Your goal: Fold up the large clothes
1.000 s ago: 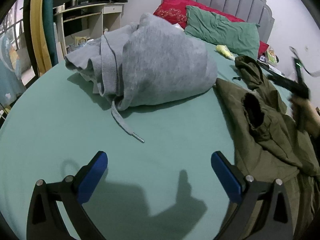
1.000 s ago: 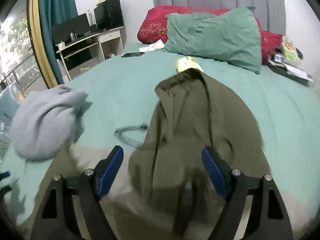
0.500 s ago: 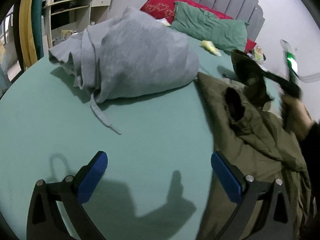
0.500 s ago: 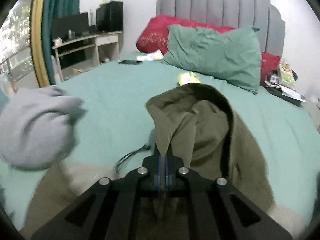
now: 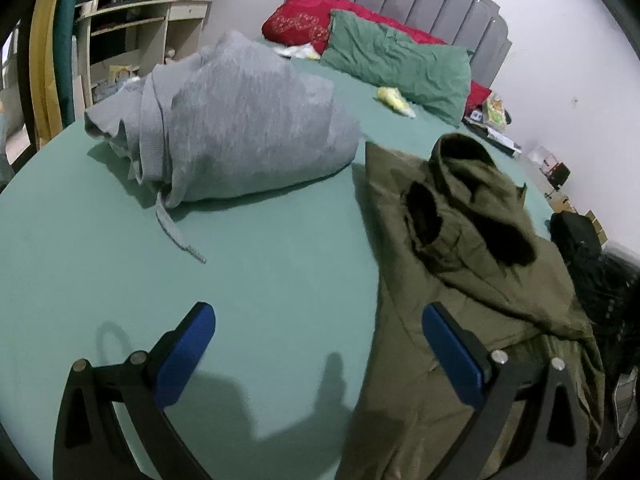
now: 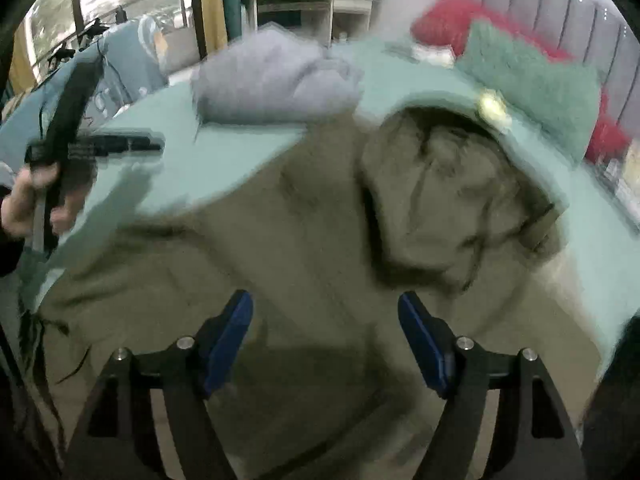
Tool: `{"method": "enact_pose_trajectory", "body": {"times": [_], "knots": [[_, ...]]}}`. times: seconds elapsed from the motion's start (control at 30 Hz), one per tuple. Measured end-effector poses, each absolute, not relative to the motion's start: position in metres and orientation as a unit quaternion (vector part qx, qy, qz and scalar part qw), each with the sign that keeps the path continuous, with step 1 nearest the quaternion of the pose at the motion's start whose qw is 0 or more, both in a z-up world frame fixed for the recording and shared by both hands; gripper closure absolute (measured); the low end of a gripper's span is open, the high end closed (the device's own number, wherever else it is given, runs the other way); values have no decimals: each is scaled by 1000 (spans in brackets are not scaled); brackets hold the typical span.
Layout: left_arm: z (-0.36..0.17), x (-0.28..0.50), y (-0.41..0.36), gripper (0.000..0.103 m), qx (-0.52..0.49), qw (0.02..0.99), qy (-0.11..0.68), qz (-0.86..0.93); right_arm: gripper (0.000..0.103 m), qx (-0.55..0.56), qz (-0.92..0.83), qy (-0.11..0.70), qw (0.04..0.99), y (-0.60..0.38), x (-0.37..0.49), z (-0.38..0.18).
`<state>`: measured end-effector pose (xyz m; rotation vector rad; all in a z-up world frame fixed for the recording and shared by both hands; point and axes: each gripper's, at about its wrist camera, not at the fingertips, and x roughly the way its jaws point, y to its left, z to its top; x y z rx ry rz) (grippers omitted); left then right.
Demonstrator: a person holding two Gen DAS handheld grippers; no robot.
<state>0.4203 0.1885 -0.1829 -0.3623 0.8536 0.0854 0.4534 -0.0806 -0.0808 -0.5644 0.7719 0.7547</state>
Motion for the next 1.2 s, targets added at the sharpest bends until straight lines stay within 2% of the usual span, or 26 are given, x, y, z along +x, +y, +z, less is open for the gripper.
{"method": "enact_pose_trajectory", "body": {"times": [0.07, 0.2, 0.33, 0.43, 0.47, 0.5, 0.53, 0.57, 0.7, 0.77, 0.87, 1.03, 1.17, 1.2], "knots": [[-187, 421, 190, 0, -177, 891, 417, 40, 24, -312, 313, 323, 837, -66, 490, -60], [-193, 426, 201, 0, -188, 885, 424, 45, 23, -385, 264, 299, 832, -26, 571, -61], [-199, 429, 212, 0, -199, 881, 427, 46, 23, -457, 255, 296, 799, 14, 649, -96], [-204, 437, 220, 0, -203, 877, 432, 48, 23, -470, 276, 347, 763, 33, 699, -142], [-207, 436, 220, 0, -203, 877, 434, 40, 27, -463, 291, 354, 759, 35, 703, -149], [-209, 436, 220, 0, -201, 875, 439, 41, 71, -451, 302, 357, 760, 36, 705, -152], [-212, 436, 220, 0, -200, 871, 446, 43, 99, -439, 269, 353, 782, 33, 713, -151], [-214, 436, 219, 0, -203, 870, 447, 38, 101, -419, 252, 336, 805, 28, 723, -143], [-209, 434, 214, 0, -206, 873, 442, 38, 101, -330, 141, 238, 902, -25, 712, -69], [-201, 432, 211, 0, -208, 877, 431, 30, 101, -287, 88, 199, 933, -71, 681, -24], [-185, 426, 202, 0, -204, 887, 415, 20, 101, -294, 43, 151, 943, -127, 609, 9], [-166, 413, 186, 0, -195, 898, 395, -6, 100, -332, 63, 202, 919, -187, 475, -38], [-169, 404, 173, 0, -185, 896, 403, -17, 98, -278, 62, 324, 902, -239, 389, -125], [-170, 403, 172, 0, -184, 896, 405, -20, 93, -249, 56, 355, 899, -253, 372, -146]]}}
